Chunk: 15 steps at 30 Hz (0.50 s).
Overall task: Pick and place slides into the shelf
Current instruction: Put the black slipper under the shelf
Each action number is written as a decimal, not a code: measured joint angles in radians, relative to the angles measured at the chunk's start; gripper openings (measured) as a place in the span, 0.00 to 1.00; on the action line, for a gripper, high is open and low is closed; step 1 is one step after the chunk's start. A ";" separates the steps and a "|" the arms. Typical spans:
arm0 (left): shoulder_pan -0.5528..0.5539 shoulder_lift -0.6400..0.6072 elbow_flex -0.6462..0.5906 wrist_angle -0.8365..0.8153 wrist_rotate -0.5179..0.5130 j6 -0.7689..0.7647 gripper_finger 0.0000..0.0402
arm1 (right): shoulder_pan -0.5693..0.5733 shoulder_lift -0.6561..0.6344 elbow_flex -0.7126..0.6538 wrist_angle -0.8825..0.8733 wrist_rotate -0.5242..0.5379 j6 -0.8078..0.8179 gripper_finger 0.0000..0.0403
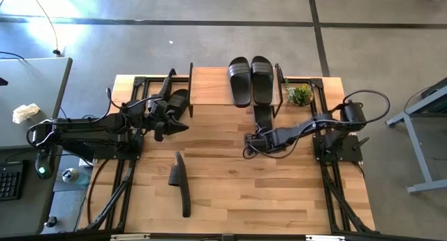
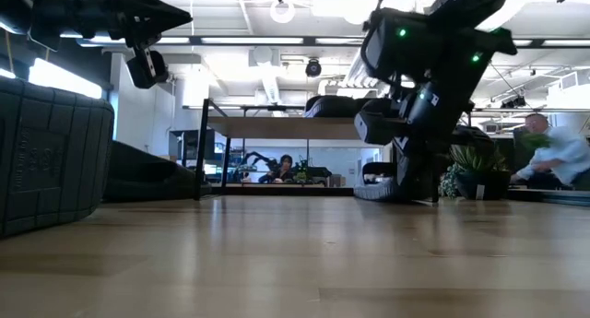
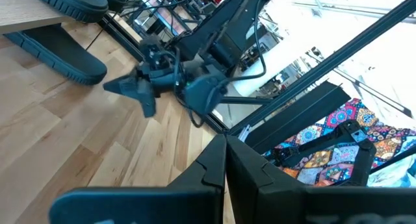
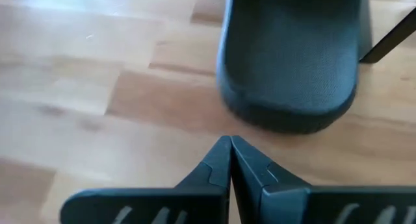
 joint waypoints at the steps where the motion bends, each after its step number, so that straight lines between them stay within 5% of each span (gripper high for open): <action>1: 0.000 0.000 0.000 0.000 0.000 0.000 0.00 | 0.012 -0.005 0.000 0.005 0.000 0.000 0.00; 7: 0.000 0.000 0.000 0.001 0.017 -0.042 0.00 | 0.094 -0.074 0.000 0.075 0.007 -0.078 0.00; 15: -0.049 -0.003 0.000 0.198 0.277 -0.158 0.00 | 0.212 -0.206 0.001 0.342 -0.022 -0.390 0.00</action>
